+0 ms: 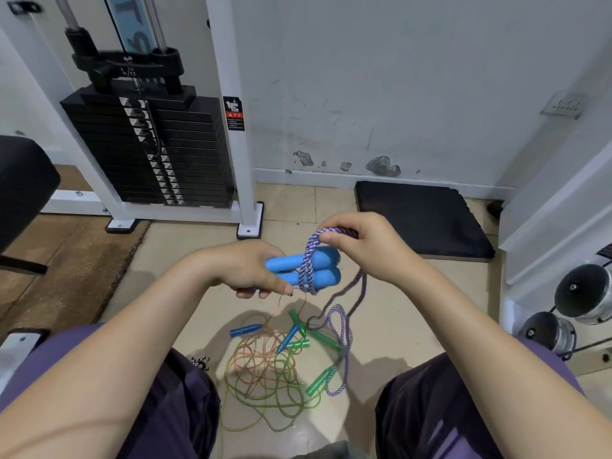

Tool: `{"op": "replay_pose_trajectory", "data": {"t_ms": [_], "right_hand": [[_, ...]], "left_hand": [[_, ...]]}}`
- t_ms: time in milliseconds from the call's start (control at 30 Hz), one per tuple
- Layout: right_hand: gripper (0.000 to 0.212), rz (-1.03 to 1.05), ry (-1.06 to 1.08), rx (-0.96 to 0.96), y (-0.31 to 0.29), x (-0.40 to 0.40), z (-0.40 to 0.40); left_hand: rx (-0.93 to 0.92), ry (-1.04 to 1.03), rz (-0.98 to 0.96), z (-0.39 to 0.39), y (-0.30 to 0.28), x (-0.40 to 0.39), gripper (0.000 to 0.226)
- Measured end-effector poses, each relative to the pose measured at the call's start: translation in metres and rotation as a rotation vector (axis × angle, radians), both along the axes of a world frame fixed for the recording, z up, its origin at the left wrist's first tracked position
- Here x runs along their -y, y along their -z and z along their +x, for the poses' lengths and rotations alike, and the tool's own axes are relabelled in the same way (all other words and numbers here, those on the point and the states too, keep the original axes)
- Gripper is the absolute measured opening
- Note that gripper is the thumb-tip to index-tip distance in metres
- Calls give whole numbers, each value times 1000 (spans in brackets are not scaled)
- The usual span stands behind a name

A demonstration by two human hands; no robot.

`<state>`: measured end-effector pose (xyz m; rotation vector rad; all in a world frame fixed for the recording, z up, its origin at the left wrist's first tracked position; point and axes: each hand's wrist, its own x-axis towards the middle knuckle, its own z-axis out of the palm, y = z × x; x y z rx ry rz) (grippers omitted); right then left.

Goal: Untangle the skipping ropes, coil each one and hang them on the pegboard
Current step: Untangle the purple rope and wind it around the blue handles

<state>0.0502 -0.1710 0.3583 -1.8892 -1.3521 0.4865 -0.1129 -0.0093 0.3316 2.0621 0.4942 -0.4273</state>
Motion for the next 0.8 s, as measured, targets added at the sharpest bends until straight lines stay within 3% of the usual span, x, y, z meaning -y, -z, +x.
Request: {"op": "replay_pose_trajectory", "data": {"t_ms": [67, 167, 300, 533, 633, 800], "right_hand": [[5, 46, 30, -52, 0, 0, 2], [17, 86, 29, -103, 0, 0, 2], [18, 93, 23, -167, 0, 0, 6], [28, 5, -67, -583, -1, 4, 9], [26, 46, -78, -795, -2, 3, 11], [18, -33, -56, -756, 3, -1, 9]], "left_hand": [[5, 56, -94, 0, -1, 3, 20], [56, 77, -215, 1, -3, 8, 21], [101, 70, -264, 2, -6, 10, 18], [311, -31, -415, 5, -10, 11, 15], [424, -159, -488, 8, -9, 14, 17], [613, -456, -539, 15, -10, 12, 27]]}}
